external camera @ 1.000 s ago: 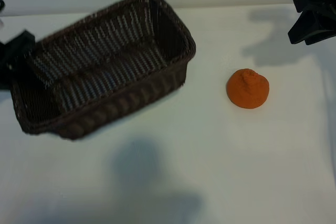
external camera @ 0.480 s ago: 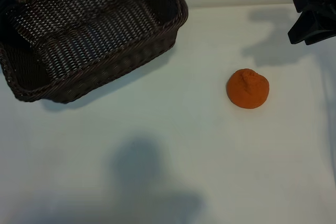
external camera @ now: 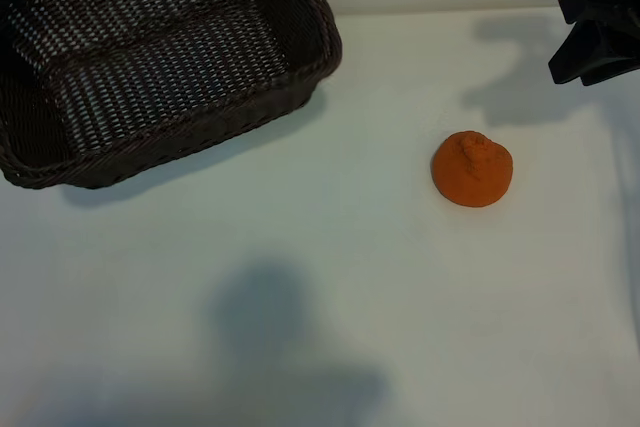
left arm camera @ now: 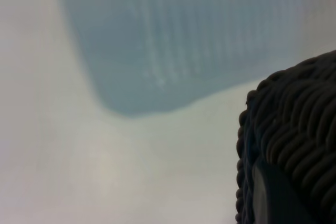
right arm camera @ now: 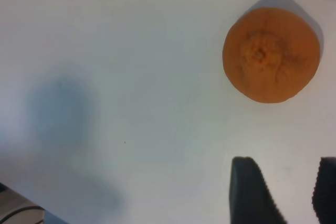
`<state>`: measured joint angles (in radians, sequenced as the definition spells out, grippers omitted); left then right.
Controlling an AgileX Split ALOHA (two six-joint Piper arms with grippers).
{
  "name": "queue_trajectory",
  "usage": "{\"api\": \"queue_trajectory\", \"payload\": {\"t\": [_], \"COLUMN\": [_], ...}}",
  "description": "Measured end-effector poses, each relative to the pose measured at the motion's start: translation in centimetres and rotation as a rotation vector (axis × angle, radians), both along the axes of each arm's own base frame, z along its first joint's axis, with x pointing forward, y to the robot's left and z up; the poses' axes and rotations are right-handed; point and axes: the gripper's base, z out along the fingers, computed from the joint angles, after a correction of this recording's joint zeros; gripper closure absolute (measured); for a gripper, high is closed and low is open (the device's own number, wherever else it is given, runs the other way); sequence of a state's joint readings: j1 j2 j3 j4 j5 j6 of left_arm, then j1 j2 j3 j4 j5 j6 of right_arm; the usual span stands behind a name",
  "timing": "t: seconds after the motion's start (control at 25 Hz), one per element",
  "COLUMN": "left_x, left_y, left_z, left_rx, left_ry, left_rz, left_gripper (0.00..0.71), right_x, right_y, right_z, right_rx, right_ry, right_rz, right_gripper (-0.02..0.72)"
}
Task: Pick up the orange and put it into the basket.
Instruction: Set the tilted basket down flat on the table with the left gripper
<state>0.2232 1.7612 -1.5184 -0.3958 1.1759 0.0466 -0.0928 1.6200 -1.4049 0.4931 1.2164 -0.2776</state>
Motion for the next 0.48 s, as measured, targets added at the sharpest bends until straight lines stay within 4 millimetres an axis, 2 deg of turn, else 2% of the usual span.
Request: {"api": "queue_trajectory", "payload": {"t": [0.16,0.36,0.48], "left_x": [0.6,1.1,1.2], "left_y": [-2.0,-4.2,-5.1], "left_z": [1.1,2.5,2.6], "left_rx": [0.086,0.100,0.105], "left_ry": [-0.032,-0.090,-0.097], "left_rz": [-0.081,-0.147,-0.186], "left_gripper": [0.530,0.530,0.530], "right_x": [0.0,0.0,0.0], "right_y": [0.0,0.0,0.0], "right_z": [0.0,0.0,0.0], "right_rx": [0.000,0.000,0.000], "right_ry": [0.000,0.000,0.000], "right_rz": [0.000,0.000,0.000], "right_gripper": [0.379,0.379,0.379]}}
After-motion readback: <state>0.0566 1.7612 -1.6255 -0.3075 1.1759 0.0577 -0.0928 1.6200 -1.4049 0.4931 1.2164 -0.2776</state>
